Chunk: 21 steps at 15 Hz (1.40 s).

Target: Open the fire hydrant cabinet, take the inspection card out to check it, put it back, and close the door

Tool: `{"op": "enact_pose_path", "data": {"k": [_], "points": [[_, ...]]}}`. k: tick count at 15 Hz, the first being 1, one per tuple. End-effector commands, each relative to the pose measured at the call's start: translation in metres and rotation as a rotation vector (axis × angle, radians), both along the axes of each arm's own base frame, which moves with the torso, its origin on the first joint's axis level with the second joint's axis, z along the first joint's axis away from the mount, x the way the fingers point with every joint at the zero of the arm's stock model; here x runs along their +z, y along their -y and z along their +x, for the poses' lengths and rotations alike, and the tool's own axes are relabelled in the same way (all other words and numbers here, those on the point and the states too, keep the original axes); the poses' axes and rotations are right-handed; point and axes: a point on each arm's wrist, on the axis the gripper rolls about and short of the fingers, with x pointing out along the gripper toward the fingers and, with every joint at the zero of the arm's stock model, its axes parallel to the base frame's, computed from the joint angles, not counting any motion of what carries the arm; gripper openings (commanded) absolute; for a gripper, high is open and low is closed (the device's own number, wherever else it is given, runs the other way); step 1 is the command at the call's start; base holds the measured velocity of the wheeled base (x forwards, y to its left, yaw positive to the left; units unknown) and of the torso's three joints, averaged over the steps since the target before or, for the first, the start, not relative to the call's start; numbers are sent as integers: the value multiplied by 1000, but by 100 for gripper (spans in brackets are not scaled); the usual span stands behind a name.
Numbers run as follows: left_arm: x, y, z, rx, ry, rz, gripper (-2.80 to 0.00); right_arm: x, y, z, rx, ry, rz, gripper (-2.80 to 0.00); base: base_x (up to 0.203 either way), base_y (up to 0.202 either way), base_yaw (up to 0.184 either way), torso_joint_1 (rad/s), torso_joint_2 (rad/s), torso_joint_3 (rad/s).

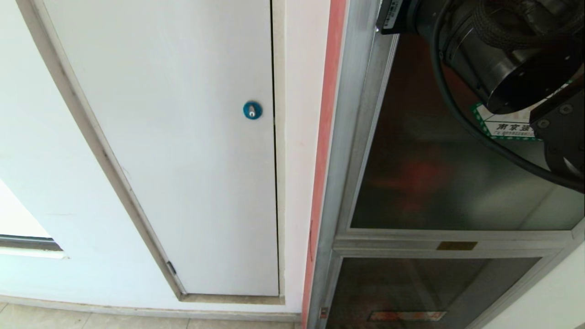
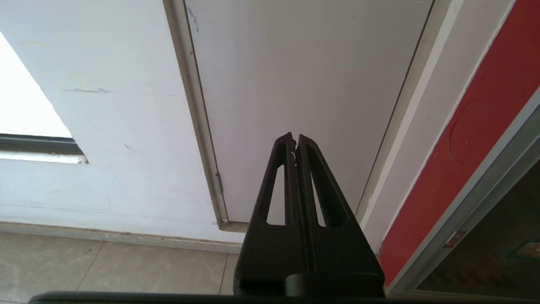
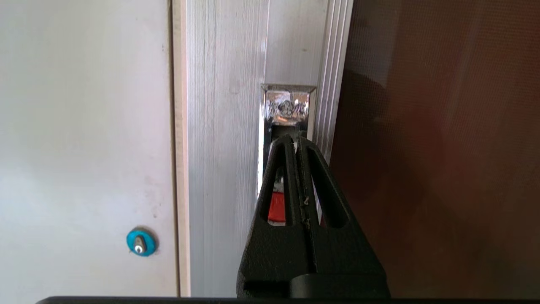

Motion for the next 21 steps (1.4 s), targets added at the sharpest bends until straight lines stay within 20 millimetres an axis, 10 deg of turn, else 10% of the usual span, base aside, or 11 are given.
{"op": "enact_pose_path", "data": {"k": [1, 19, 20, 21], "points": [[-5, 0, 2, 1, -19, -1, -280, 0, -1, -5, 8, -1, 1, -280, 0, 0, 0, 0, 0, 0], [-5, 0, 2, 1, -19, -1, -280, -15, 13, -33, -6, -60, -13, -280, 0, 0, 0, 0, 0, 0], [-5, 0, 2, 1, -21, -1, -280, -18, 14, -34, -12, -53, -2, 0, 0, 0, 0, 0, 0, 0], [-5, 0, 2, 1, -21, -1, -280, -20, 14, -34, -14, -53, -1, 0, 0, 0, 0, 0, 0, 0]]}}
